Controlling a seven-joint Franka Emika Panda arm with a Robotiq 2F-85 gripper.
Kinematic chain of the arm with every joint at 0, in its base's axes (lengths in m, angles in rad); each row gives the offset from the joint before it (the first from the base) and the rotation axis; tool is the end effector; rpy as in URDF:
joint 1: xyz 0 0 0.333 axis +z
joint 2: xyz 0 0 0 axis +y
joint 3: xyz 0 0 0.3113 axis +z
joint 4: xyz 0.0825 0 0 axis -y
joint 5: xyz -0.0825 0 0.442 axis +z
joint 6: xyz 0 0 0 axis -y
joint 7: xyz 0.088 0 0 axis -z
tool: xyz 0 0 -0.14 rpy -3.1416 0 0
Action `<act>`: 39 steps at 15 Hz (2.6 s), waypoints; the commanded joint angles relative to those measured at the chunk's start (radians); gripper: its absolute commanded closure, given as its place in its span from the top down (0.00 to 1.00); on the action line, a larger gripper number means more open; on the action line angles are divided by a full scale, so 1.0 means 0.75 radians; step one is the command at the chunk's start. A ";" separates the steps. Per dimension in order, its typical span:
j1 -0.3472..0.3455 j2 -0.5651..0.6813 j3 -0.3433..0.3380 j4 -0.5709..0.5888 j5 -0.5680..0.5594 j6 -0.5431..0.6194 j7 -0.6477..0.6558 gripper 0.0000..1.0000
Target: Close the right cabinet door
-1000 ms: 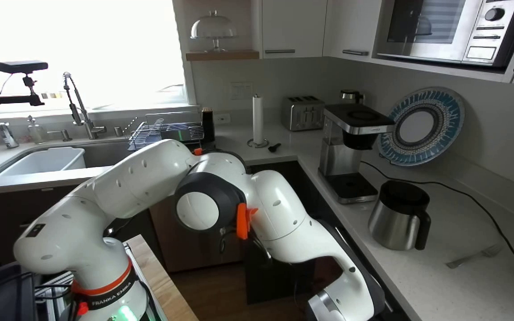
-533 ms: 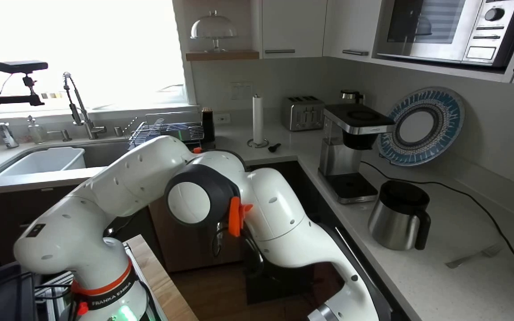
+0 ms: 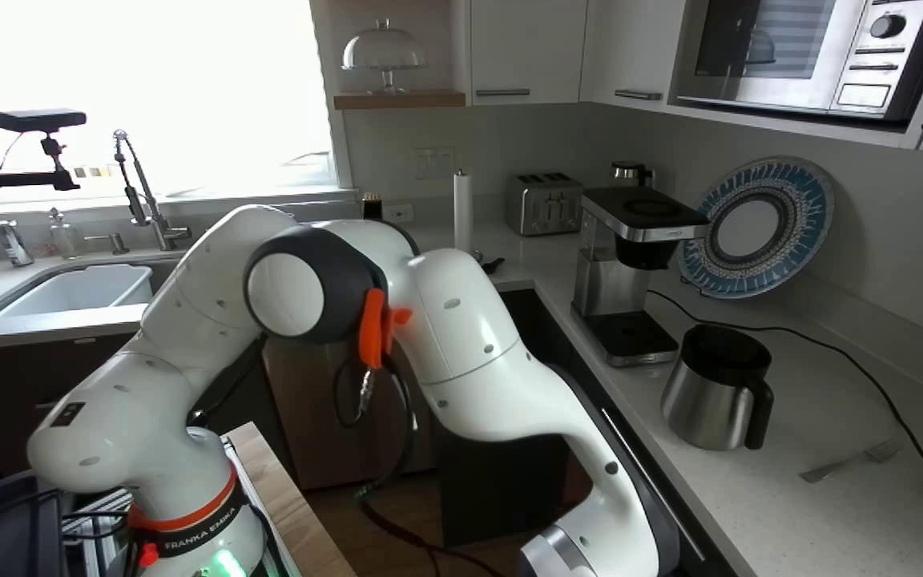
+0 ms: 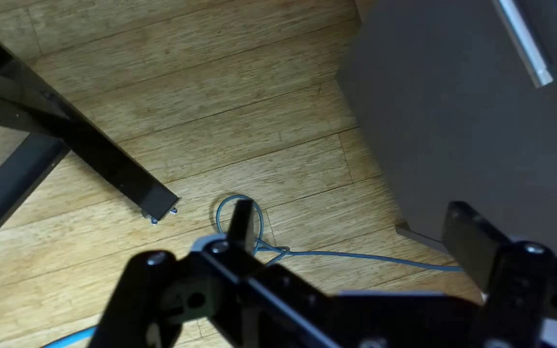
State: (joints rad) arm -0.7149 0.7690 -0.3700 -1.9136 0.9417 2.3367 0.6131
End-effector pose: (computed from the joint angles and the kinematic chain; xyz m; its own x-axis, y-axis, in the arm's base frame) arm 0.2925 -0.5348 0.0088 -0.6753 -0.6424 -0.3623 -0.6841 0.7292 -0.0178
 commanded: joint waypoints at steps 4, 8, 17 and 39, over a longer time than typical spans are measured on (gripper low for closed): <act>0.248 -0.447 -0.124 -0.517 -0.179 0.256 -0.300 1.00; 0.369 -0.658 -0.150 -0.750 -0.282 0.546 -0.406 1.00; 0.419 -0.815 -0.125 -0.905 -0.308 0.818 -0.552 1.00; 0.438 -1.177 -0.073 -1.106 -0.203 0.875 -1.781 1.00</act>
State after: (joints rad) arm -0.3863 -0.1141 -0.4248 -2.7430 0.7902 2.9925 -0.7245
